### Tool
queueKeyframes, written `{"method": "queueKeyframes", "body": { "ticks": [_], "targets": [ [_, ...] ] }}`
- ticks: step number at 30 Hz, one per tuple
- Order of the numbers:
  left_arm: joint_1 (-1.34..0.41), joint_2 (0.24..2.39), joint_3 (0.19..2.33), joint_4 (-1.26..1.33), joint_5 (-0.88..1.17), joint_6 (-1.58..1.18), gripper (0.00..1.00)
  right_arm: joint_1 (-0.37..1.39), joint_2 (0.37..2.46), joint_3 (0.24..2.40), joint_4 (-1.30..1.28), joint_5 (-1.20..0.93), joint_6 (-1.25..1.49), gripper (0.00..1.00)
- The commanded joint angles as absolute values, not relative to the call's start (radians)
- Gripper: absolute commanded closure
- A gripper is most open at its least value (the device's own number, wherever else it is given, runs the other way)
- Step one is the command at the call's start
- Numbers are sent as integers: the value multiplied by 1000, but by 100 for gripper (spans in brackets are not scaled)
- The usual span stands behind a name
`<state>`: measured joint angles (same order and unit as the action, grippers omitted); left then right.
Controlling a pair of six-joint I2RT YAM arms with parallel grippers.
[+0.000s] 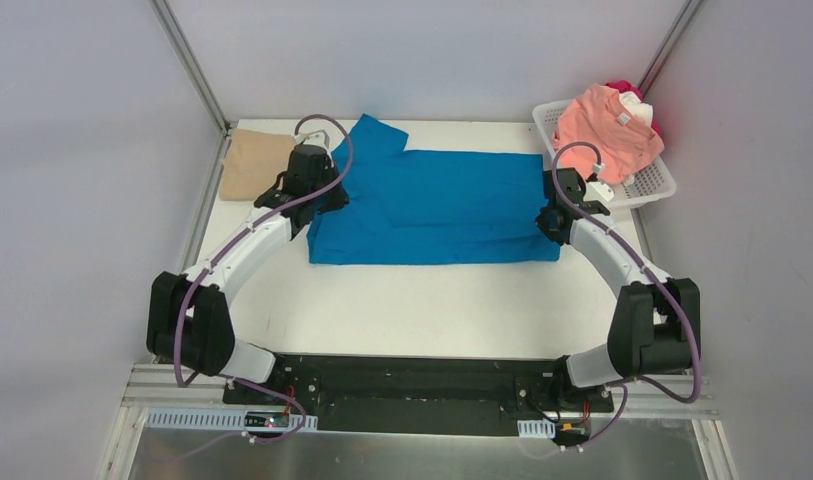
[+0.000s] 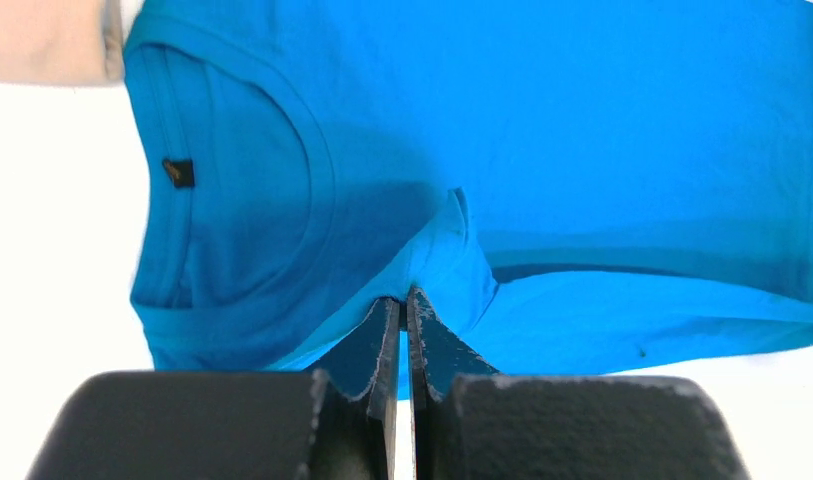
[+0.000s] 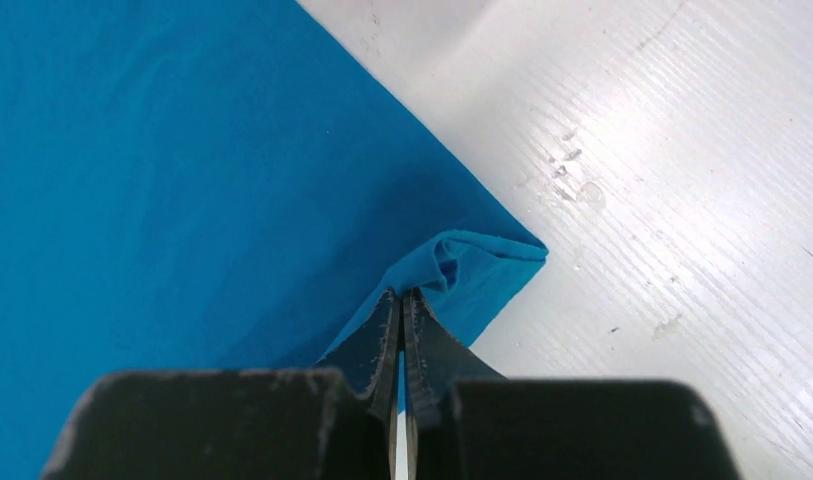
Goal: Fold and stack the t-shirts
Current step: Fold the flattened tshirt in 1/3 of the way
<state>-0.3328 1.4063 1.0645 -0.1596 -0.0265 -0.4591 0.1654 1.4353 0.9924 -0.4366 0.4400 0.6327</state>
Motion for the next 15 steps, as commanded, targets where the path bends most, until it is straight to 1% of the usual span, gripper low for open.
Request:
{"method": "queueKeyframes", "body": {
  "ticks": [1,10,13,14,15],
  "targets": [
    [-303,1464,1144,-114,-2,-381,100,149,1472,1061,-427,480,611,100],
    [-254,1605,1246,-99,101,-338,100,133,1555,1122,-431,484,602,100],
    [-236,1669,1282,-105,97,-343,100,131,1583,1135,-431,482,602,100],
    [-227,1688,1294,-112,85,-359,97,131,1590,1140,-431,481,604,99],
    [-217,1706,1312,-122,70,-377,92,131,1597,1143,-432,480,604,97]
  ]
}}
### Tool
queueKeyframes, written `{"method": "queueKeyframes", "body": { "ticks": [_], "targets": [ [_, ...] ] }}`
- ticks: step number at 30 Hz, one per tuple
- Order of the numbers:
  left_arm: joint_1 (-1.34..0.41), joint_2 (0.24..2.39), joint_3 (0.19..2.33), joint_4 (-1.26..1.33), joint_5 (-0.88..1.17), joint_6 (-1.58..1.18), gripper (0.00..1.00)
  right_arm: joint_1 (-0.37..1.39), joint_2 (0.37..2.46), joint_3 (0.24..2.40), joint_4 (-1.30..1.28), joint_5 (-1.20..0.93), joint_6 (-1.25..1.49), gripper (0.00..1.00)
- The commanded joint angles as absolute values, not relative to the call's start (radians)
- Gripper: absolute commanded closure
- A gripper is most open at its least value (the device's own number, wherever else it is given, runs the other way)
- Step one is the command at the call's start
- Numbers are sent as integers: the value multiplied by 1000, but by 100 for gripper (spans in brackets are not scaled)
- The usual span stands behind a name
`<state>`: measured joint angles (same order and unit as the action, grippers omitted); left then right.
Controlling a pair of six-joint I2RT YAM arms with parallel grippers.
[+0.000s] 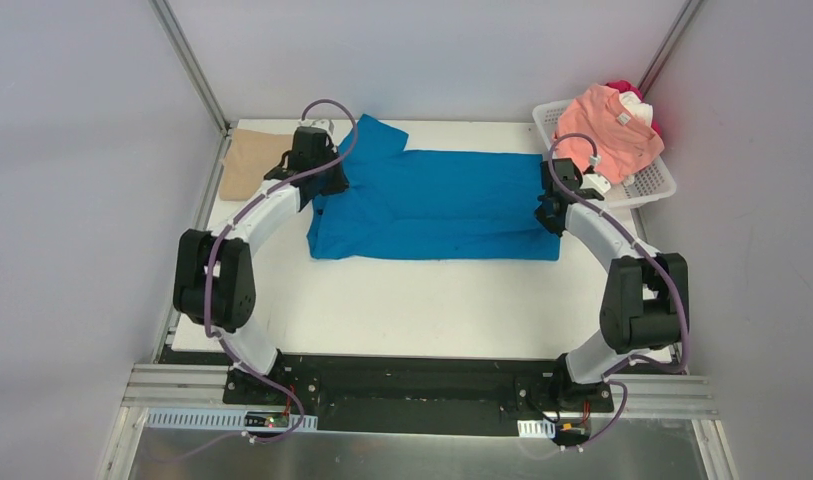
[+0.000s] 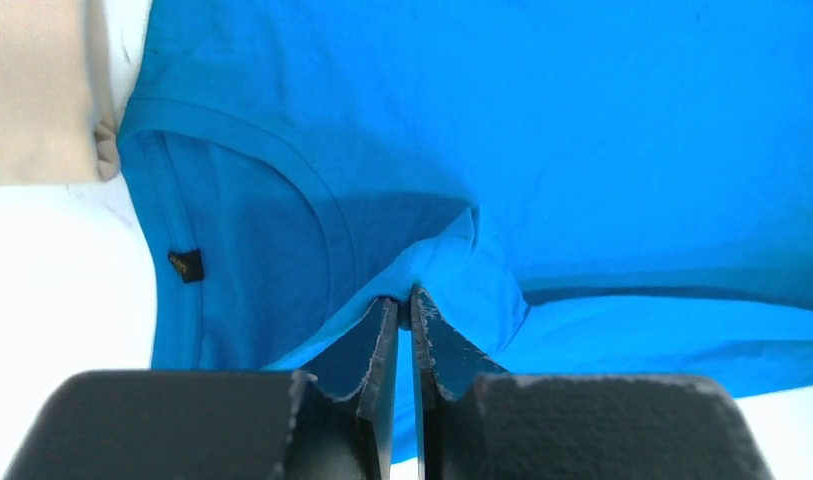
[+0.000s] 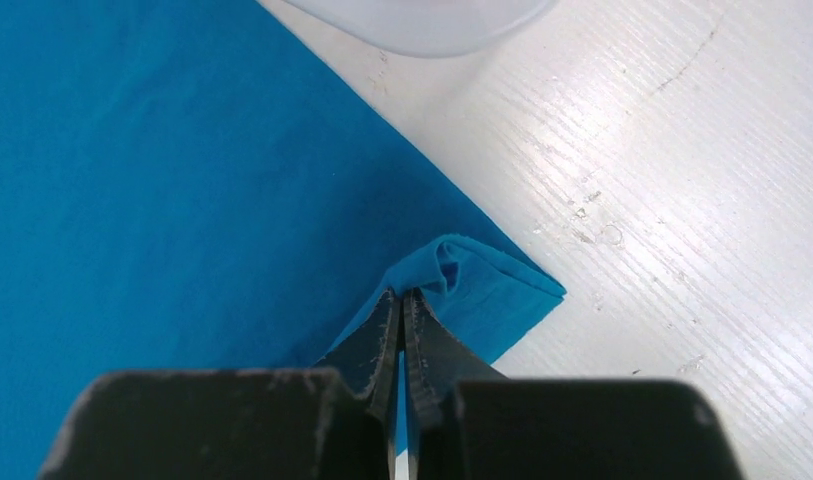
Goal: Fold and stack the t-shirts
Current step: Fold the flattened tshirt in 1/3 of the way
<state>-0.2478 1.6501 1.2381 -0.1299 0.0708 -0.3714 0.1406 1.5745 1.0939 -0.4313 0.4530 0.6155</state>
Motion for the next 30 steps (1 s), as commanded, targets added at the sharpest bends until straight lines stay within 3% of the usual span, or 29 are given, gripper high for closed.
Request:
{"method": "queueKeyframes", "body": {
  "ticks": [1,3,4,5,9,10,15,18,27,30],
  "targets": [
    [-209,1727,1330,-136,49,-396,82,131,1601,1147,-434,477,607,96],
    [-195,1774,1372,-153,10,-420,66,130,1602,1158,-443,448,603,92],
    [-189,1803,1400,-158,-13,-427,50,132,1596,1164,-446,416,589,89],
    [-183,1834,1439,-159,-6,-423,39,137,1584,1162,-433,392,574,79],
    [-172,1929,1640,-278,83,-430,18,151,1511,1124,-400,370,565,39],
    [-172,1924,1649,-283,110,-441,14,157,1497,1118,-405,371,565,35],
    [-182,1805,1535,-282,173,-468,2,212,1417,1068,-409,366,550,15],
    [-201,1737,1422,-268,201,-500,1,249,1400,1028,-374,335,527,2],
    [-212,1792,1245,-205,285,-534,1,261,1621,1107,-268,141,441,1],
    [-212,1844,1225,-193,300,-533,1,273,1747,1187,-352,146,405,1]
  ]
}}
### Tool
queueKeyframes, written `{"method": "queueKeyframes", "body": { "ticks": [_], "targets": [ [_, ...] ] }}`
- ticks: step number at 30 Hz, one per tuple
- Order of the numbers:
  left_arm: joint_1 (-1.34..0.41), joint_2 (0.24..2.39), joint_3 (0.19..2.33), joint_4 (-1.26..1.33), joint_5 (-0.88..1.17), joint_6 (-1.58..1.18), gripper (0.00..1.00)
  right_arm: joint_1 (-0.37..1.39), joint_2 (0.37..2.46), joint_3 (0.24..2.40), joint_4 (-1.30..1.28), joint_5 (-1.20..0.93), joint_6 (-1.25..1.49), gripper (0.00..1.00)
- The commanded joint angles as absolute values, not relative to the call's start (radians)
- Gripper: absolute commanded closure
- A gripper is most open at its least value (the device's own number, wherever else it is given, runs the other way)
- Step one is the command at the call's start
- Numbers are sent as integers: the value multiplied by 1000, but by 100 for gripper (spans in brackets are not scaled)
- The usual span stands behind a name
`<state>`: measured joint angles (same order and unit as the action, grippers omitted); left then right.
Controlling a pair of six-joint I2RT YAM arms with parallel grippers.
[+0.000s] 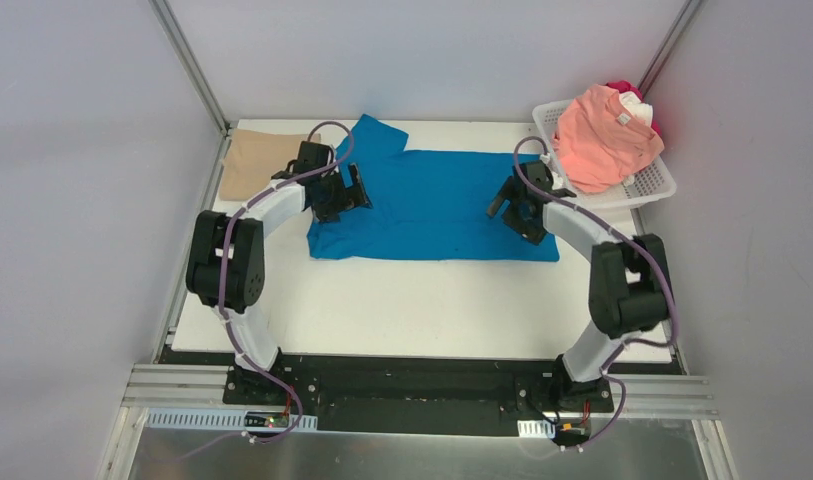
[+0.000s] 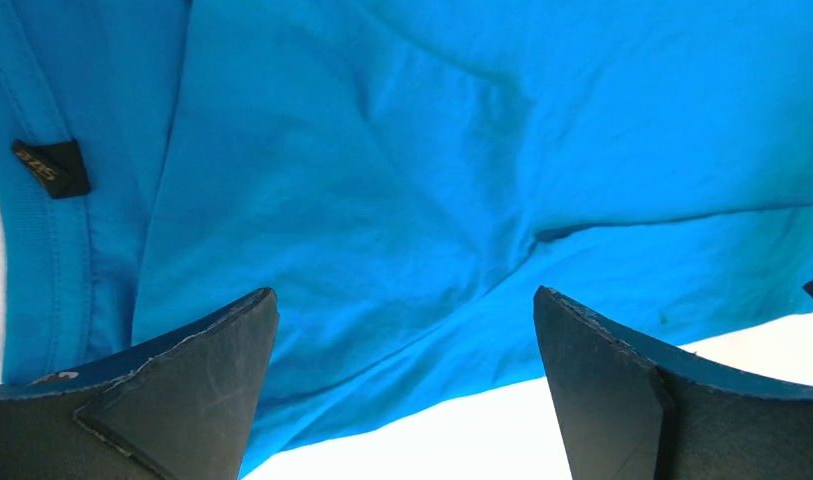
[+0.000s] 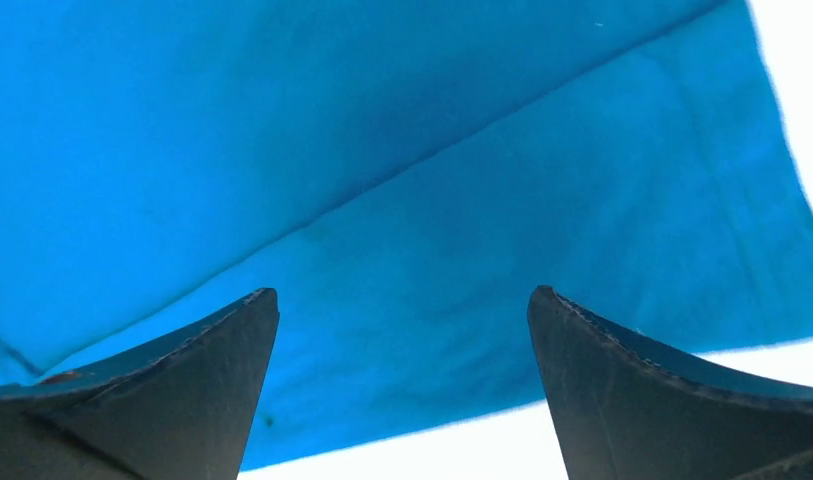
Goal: Fold and stack the t-shirts
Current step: Fold the flattened tshirt in 1/3 of the way
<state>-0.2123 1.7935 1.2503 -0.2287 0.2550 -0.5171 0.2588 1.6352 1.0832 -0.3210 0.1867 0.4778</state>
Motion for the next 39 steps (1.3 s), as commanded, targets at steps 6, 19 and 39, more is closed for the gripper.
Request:
{"method": "queueKeyframes", "body": {
  "ticks": [6,19,39],
  "targets": [
    [-212,1826,1095,-192,269,-560,1,295,1789,1119,-410,173,435,1],
    [-220,1363,548,-227,208,-679,2,360,1423,700,-440,39,575,0],
    [-226,874,390,-528,80,-813,1,485,991,489,-687,-12,810,0]
  ]
}}
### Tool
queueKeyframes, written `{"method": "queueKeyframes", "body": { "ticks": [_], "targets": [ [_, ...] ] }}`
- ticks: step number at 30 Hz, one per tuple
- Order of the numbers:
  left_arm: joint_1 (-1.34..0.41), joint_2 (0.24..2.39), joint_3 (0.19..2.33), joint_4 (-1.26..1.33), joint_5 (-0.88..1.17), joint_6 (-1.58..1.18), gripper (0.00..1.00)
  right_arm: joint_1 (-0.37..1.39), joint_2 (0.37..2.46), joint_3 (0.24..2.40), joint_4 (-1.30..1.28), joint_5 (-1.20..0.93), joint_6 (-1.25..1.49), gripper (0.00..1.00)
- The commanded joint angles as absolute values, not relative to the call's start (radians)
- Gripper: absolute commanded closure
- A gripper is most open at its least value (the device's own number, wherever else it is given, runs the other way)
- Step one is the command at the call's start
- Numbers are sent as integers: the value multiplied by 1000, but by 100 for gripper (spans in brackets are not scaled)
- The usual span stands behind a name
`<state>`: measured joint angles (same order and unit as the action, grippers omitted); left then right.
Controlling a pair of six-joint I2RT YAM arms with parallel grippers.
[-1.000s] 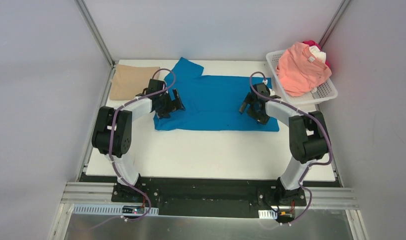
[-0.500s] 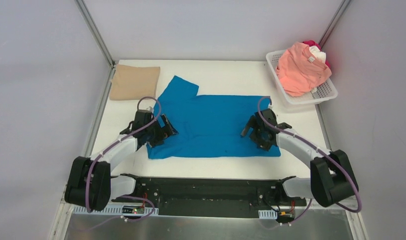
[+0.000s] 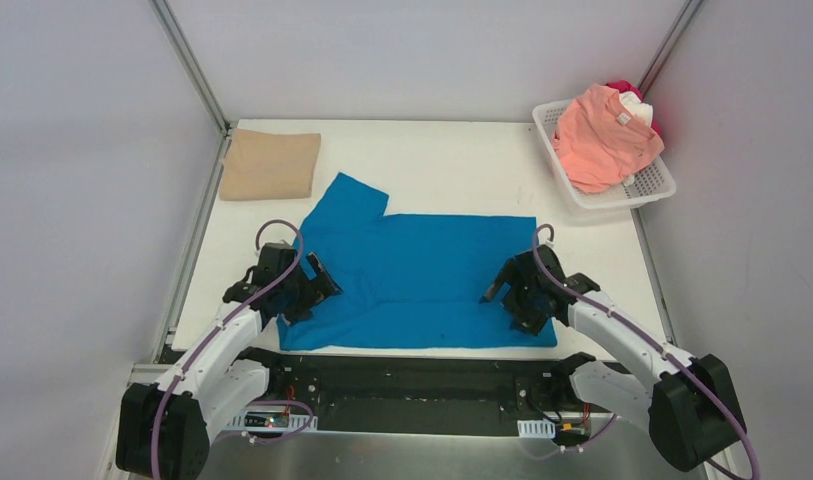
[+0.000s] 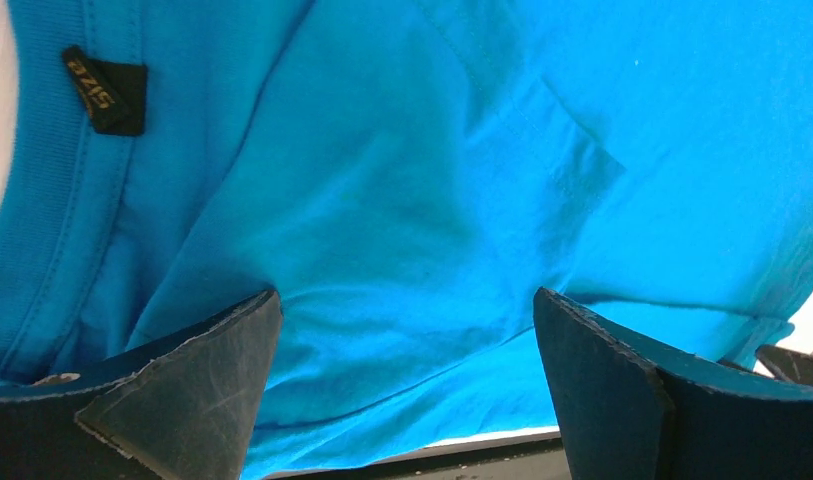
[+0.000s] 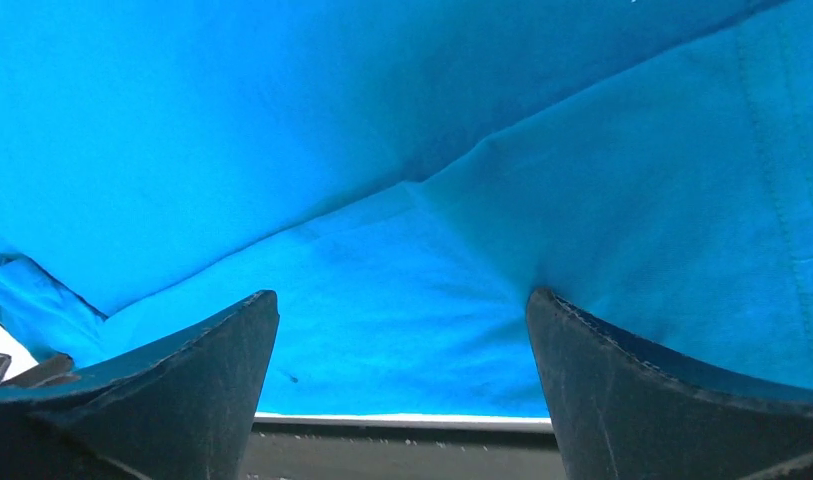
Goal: Fold and stack the t-shirts
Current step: Fold the flattened tshirt in 1/3 of the way
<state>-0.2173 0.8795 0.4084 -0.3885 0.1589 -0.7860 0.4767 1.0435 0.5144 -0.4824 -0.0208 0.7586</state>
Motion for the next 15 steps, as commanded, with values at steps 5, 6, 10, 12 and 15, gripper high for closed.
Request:
{"method": "queueKeyframes", "body": {
  "ticks": [5,6,10,12,15],
  "targets": [
    [-227,863,418,-536,119,-816,1,485,929,493,-705,9,824,1],
    [-227,852,424,-536,133,-813,1,485,921,502,-702,32,816,1],
    [-227,794,465,-534,152,-808,1,485,910,603,-717,133,771,1],
    [-227,778,517,-533,138,-792,1,484,904,658,-706,190,750,0],
    [-227,809,643,-532,108,-741,1,479,913,733,-679,301,704,0]
  ]
}}
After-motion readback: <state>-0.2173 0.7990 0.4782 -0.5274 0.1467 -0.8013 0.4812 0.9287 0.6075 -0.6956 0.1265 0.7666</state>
